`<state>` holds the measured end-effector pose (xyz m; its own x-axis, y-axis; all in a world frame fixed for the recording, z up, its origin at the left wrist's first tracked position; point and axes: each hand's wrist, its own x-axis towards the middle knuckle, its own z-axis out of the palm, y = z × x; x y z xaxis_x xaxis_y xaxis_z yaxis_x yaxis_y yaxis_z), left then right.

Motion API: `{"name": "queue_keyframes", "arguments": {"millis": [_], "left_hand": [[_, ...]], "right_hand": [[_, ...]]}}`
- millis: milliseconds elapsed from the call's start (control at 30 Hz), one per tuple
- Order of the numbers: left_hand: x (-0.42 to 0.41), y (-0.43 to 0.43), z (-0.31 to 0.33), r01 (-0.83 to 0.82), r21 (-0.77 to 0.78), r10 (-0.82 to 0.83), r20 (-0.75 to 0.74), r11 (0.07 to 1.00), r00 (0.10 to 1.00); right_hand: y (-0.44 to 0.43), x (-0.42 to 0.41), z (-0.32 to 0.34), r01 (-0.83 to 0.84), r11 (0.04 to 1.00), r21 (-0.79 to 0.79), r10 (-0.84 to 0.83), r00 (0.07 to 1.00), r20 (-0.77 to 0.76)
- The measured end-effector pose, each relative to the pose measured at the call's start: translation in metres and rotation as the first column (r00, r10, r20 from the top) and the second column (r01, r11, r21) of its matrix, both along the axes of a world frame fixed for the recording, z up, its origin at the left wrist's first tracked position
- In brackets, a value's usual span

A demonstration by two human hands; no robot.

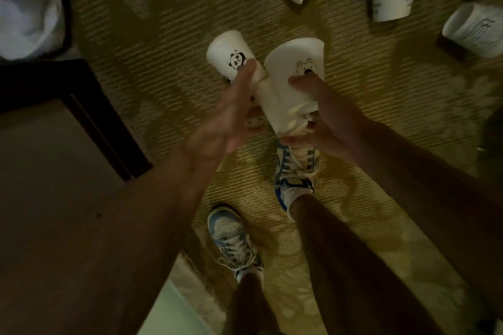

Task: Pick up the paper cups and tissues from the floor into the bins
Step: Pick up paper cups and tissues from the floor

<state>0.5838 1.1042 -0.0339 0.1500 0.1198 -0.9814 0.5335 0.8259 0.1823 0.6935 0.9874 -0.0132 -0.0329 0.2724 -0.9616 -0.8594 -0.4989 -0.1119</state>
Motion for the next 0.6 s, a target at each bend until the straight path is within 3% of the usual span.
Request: {"name": "queue_keyframes", "arguments": {"millis": [100,233,367,600], "left_hand": [[0.011,-0.003,0.043,-0.051,0.003,0.051,0.013,0.999,0.999],[0.042,0.024,0.130,0.092,0.147,-0.099,0.045,0.985,0.994],[0.097,0.058,0.259,0.206,0.206,-0.250,0.212,0.956,0.945],[0.177,0.081,0.492,0.289,0.356,-0.415,0.355,0.889,0.837]], "right_hand": [[0.001,-0.002,0.035,0.059,0.998,0.035,-0.058,0.997,-0.042],[0.014,0.025,0.116,0.188,0.980,0.065,-0.184,0.981,-0.069],[0.028,0.082,0.237,0.234,0.962,0.138,-0.240,0.970,0.027],[0.037,0.146,0.469,0.262,0.906,0.333,-0.348,0.908,0.233]]}}
